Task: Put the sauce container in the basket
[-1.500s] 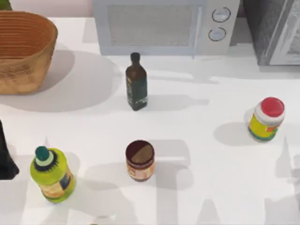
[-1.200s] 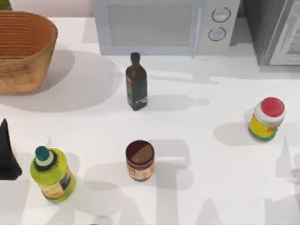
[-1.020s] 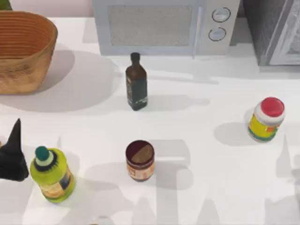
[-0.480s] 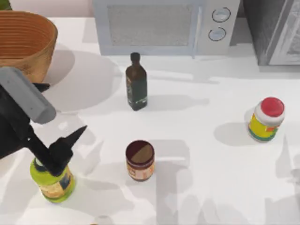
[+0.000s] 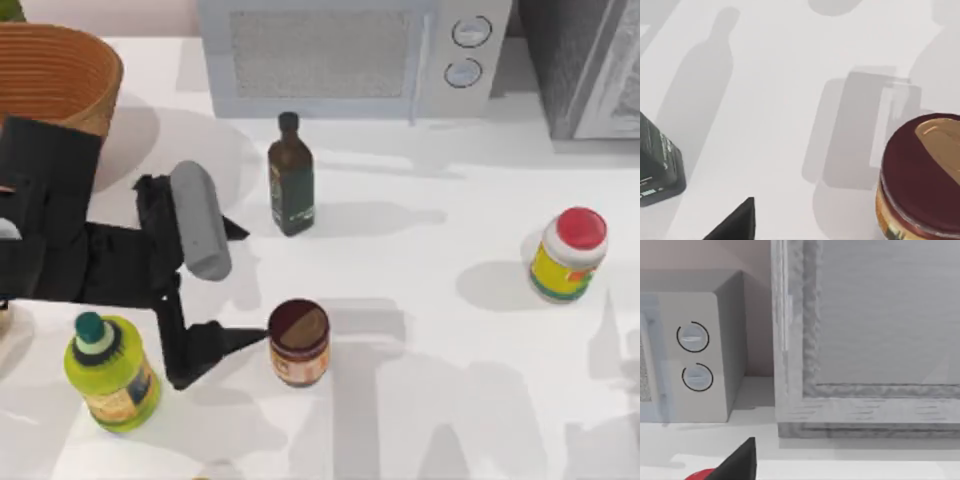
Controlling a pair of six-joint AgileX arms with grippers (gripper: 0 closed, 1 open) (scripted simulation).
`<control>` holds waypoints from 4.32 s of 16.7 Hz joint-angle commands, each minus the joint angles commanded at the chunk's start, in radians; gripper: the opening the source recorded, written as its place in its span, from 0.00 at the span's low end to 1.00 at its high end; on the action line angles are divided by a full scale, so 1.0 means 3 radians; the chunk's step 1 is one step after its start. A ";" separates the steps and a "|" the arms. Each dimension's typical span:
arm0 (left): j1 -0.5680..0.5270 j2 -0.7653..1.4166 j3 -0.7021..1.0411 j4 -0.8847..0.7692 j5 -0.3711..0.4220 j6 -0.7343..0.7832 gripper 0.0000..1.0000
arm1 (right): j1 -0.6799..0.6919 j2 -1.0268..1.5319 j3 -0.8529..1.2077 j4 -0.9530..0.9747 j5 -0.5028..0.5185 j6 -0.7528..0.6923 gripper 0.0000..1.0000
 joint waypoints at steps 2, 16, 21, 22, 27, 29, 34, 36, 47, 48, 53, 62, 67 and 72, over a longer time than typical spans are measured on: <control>-0.0017 0.0315 0.0056 -0.0066 0.0137 0.0178 1.00 | 0.0000 0.0000 0.0000 0.0000 0.0000 0.0000 1.00; -0.0263 0.0746 0.0308 -0.0010 0.0125 0.0008 1.00 | 0.0000 0.0000 0.0000 0.0000 0.0000 0.0000 1.00; -0.0544 0.1130 0.0337 0.0523 -0.0015 -0.0280 1.00 | 0.0000 0.0000 0.0000 0.0000 0.0000 0.0000 1.00; -0.0566 0.1197 0.0290 0.0647 -0.0027 -0.0300 1.00 | 0.0000 0.0000 0.0000 0.0000 0.0000 0.0000 1.00; -0.0552 0.1341 0.0064 0.1006 -0.0024 -0.0288 1.00 | 0.0000 0.0000 0.0000 0.0000 0.0000 0.0000 1.00; -0.0552 0.1341 0.0064 0.1006 -0.0024 -0.0288 1.00 | 0.0000 0.0000 0.0000 0.0000 0.0000 0.0000 1.00; -0.0552 0.1341 0.0064 0.1006 -0.0024 -0.0288 0.70 | 0.0000 0.0000 0.0000 0.0000 0.0000 0.0000 1.00; -0.0552 0.1341 0.0064 0.1006 -0.0024 -0.0288 0.55 | 0.0000 0.0000 0.0000 0.0000 0.0000 0.0000 1.00; -0.0552 0.1341 0.0064 0.1006 -0.0024 -0.0288 0.00 | 0.0000 0.0000 0.0000 0.0000 0.0000 0.0000 1.00; -0.0552 0.1341 0.0064 0.1006 -0.0024 -0.0288 0.00 | 0.0000 0.0000 0.0000 0.0000 0.0000 0.0000 1.00; -0.0556 0.1334 0.0071 0.1005 -0.0020 -0.0290 0.00 | 0.0000 0.0000 0.0000 0.0000 0.0000 0.0000 1.00; -0.0426 0.1111 0.1349 0.0652 -0.0047 -0.1219 0.00 | 0.0000 0.0000 0.0000 0.0000 0.0000 0.0000 1.00; 0.0327 0.0987 0.2327 -0.0377 -0.0747 -0.1914 0.00 | 0.0000 0.0000 0.0000 0.0000 0.0000 0.0000 1.00; 0.1250 0.0942 0.2982 -0.1327 -0.1626 -0.2368 0.00 | 0.0000 0.0000 0.0000 0.0000 0.0000 0.0000 1.00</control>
